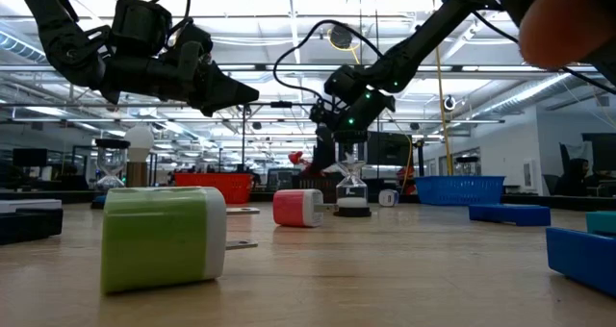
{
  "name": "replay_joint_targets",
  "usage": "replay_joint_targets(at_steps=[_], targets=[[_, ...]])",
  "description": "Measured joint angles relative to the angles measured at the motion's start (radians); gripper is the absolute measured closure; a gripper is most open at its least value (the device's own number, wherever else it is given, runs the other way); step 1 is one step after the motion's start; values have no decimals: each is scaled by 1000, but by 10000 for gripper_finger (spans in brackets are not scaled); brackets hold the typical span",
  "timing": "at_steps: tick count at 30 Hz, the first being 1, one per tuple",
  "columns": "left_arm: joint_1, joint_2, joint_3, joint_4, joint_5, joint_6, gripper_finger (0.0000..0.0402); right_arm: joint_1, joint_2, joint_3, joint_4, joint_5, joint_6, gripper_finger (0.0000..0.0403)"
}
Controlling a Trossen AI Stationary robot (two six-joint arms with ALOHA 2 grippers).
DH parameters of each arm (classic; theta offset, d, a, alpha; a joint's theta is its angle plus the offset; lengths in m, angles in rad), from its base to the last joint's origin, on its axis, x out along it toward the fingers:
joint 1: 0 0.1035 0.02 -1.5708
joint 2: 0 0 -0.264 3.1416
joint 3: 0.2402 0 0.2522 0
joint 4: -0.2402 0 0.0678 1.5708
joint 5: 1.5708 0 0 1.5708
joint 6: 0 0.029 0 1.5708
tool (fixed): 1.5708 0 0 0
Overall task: Pick & Place Office items
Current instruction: Put the red digital timer into the black bin
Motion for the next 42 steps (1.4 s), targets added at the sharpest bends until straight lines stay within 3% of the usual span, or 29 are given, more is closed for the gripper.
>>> replay_joint_targets(at_steps=[6, 14, 21, 32, 42], targets=[[0, 0, 0, 0, 0, 0, 355, 0, -2, 0, -1, 1, 6, 326], [0, 0, 0, 0, 0, 0, 355, 23, -81, 0, -38, 82, 3, 344], [0, 0, 0, 0, 0, 0, 355, 63, -173, -27, -69, 81, 6, 344], [0, 0, 0, 0, 0, 0, 355, 47, -243, -218, 121, 77, 36, 347], [0, 0, 0, 0, 0, 0, 355, 17, -147, -238, 283, -19, 61, 348]])
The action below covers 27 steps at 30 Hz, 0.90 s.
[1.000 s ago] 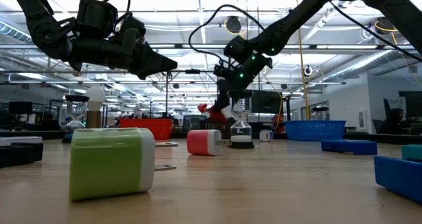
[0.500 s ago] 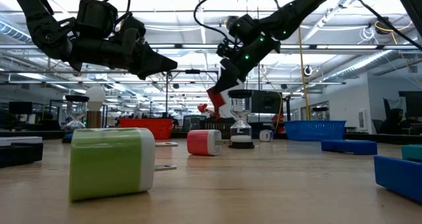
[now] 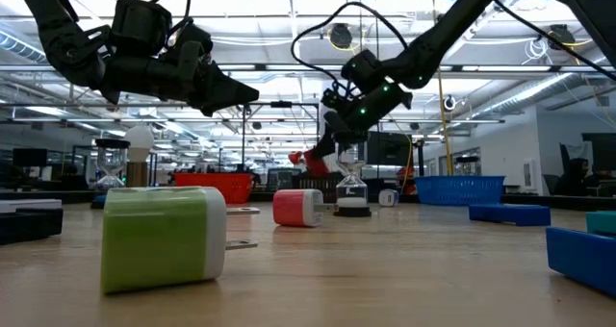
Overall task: Pick & Place Office items
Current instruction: Put the red digital timer into the black bin, then put the pink charger adapter into the red bin
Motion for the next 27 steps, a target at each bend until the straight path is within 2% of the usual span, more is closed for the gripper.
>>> replay_joint_targets(at_steps=[6, 9, 14, 27], targets=[[0, 0, 0, 0, 0, 0, 355, -7, 28, 0, 16, -6, 6, 340], [0, 0, 0, 0, 0, 0, 355, -15, 27, 0, 25, -1, 20, 324], [0, 0, 0, 0, 0, 0, 355, -19, 27, 0, 41, 77, 28, 297], [0, 0, 0, 0, 0, 0, 355, -10, 11, 0, 45, 78, 50, 229]])
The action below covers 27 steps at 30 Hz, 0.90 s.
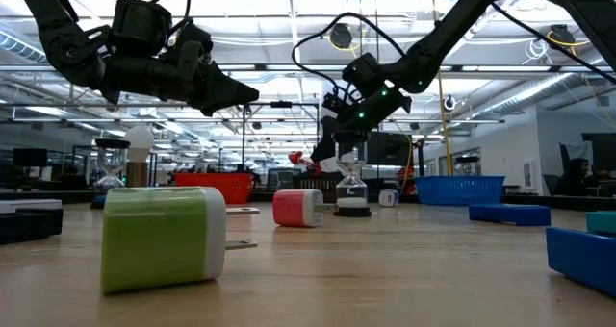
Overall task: Pick & Place Office items
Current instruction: Put the pink charger adapter into the red bin
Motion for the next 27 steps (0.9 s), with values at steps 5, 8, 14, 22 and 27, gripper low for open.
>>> replay_joint_targets(at_steps=[5, 8, 14, 22, 27], targets=[[0, 0, 0, 0, 0, 0, 355, 47, -108, -13, -68, 0, -28, 264], [0, 0, 0, 0, 0, 0, 355, 91, -205, -89, -40, 0, -45, 310], [0, 0, 0, 0, 0, 0, 355, 181, -423, -379, 217, -1, 45, 396], [0, 0, 0, 0, 0, -1, 355, 289, -637, -677, 375, 70, 123, 401], [0, 0, 0, 1, 0, -2, 355, 371, -718, -766, 377, 153, 116, 402]])
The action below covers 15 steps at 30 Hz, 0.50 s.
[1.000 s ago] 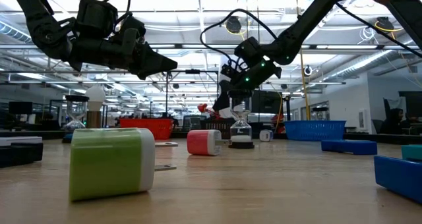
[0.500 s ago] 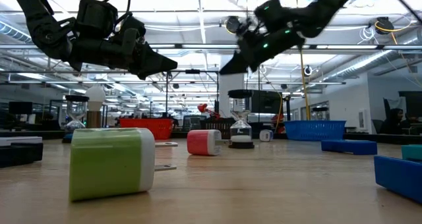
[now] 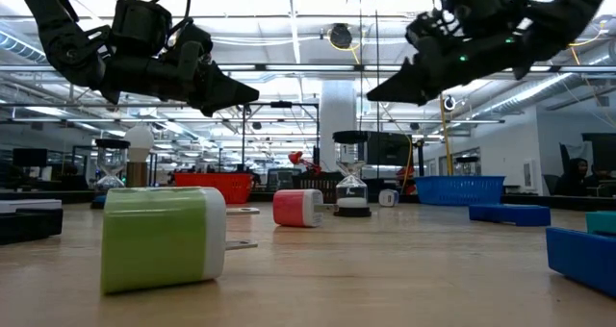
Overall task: Pick & Place Office items
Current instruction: Put the pink charger adapter into the red bin
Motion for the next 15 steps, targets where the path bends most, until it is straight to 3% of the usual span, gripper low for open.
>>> replay_joint_targets(at_steps=[3, 8, 15], targets=[[0, 0, 5, 7, -5, -2, 355, 45, -19, -40, 21, 5, 19, 401], [-5, 0, 11, -4, -24, -237, 355, 106, -19, -103, 143, 4, 30, 402], [-24, 0, 25, -7, 5, -252, 355, 157, -19, -130, 135, 4, 31, 402]])
